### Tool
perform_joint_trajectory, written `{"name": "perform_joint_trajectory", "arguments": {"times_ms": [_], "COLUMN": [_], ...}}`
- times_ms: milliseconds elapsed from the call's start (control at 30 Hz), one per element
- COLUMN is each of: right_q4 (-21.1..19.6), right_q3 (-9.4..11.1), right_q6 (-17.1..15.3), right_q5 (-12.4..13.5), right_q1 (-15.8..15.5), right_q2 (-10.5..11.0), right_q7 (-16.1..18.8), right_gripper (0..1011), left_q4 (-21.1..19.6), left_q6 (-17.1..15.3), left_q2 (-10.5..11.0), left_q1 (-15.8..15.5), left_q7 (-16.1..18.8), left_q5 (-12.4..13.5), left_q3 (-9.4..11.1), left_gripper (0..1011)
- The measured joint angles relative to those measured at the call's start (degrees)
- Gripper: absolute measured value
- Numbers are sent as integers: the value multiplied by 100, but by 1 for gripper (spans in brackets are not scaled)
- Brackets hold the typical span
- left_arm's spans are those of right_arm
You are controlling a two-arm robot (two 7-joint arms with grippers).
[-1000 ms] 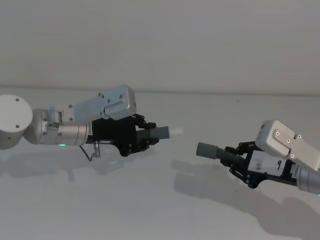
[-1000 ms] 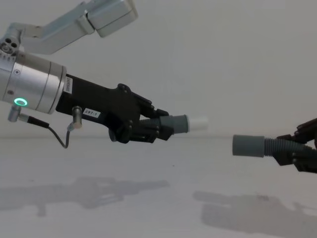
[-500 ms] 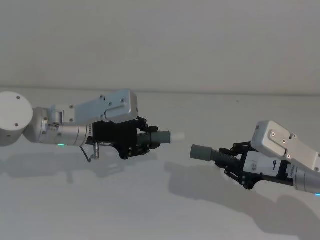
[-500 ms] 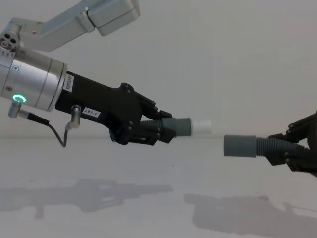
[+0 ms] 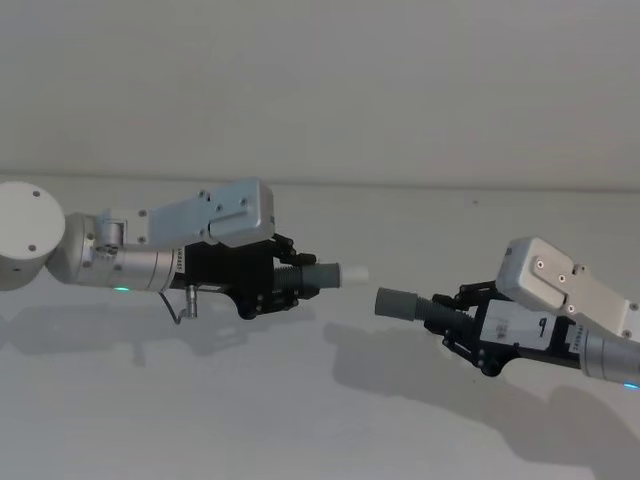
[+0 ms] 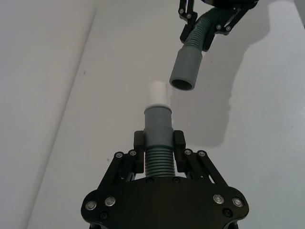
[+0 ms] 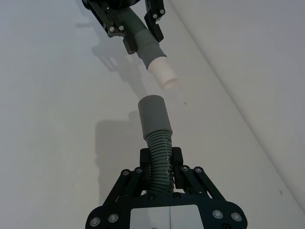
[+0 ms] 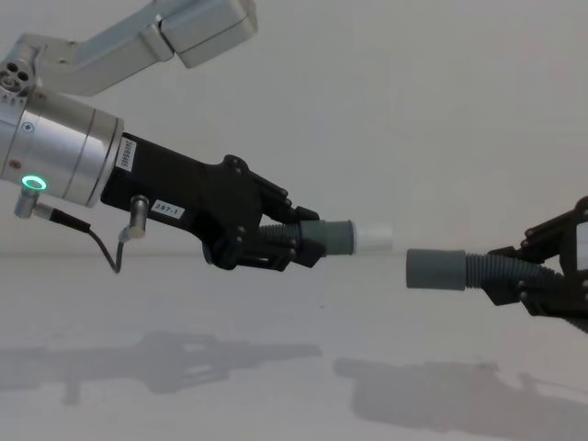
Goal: Use both hands to pick up one end of the pipe from the table, align the ends, and insert them.
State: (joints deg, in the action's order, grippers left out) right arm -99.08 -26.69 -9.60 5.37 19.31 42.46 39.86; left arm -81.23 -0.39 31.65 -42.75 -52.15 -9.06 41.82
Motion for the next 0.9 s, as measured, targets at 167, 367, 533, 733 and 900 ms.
{"name": "perform_joint_trajectory", "arguments": {"times_ms": [167, 367, 533, 733, 900], "right_q4": [40, 82, 108, 120, 133], "right_q3": [-34, -68, -84, -87, -90], "right_q6": [22, 51, 72, 90, 99], "right_q5": [15, 31, 53, 80, 102], "right_q1": [36, 68, 78, 79, 81], "right_q2": [-21, -32, -26, 7, 32], "right_q7": [0, -13, -49, -87, -108], "right_gripper": [268, 268, 268, 268, 268], "left_q4": [45, 93, 124, 156, 171], "left_q6": [32, 60, 70, 74, 77], "left_q2": [-17, -33, -41, -47, -52], "left_q1": [-19, -39, -59, -87, -106], "left_q7": [-3, 0, 13, 44, 78], "left_q5": [-35, -67, -82, -87, -87], "left_q3": [16, 42, 65, 99, 129], "left_gripper": [347, 347, 347, 347, 347]}}
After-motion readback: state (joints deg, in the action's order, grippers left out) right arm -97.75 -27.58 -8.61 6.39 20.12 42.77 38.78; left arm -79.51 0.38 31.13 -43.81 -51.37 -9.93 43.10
